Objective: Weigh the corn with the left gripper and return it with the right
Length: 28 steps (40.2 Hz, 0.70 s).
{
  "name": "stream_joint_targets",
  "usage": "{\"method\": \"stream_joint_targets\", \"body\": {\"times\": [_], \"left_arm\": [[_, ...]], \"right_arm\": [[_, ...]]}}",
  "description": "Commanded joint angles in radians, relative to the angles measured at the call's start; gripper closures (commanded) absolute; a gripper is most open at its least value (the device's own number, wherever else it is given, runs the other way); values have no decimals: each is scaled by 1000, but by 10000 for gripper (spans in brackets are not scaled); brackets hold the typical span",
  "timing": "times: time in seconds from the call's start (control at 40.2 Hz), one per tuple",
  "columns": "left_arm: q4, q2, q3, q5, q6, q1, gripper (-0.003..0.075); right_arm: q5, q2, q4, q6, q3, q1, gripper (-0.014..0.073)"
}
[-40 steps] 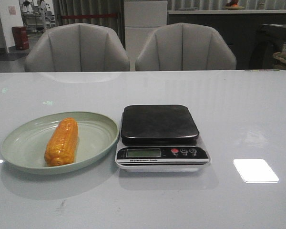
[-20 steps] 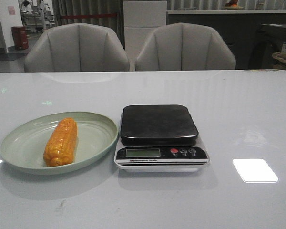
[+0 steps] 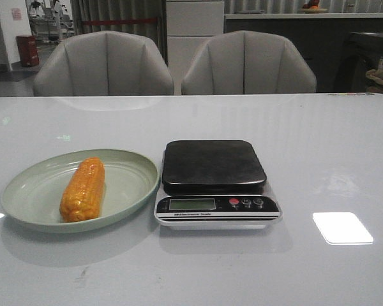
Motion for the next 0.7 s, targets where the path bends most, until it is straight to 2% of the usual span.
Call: {"method": "stream_joint_targets", "body": {"times": [0.0, 0.299, 0.672], "left_arm": [[-38, 68, -70, -55, 3, -34, 164], [-89, 360, -204, -24, -8, -149, 165], [-93, 739, -388, 38, -74, -234, 167]], "right_arm": [[-85, -19, -11, -8, 5, -6, 416], [-85, -19, -11, -8, 5, -6, 416], [-85, -19, -11, -8, 5, -6, 416]]}}
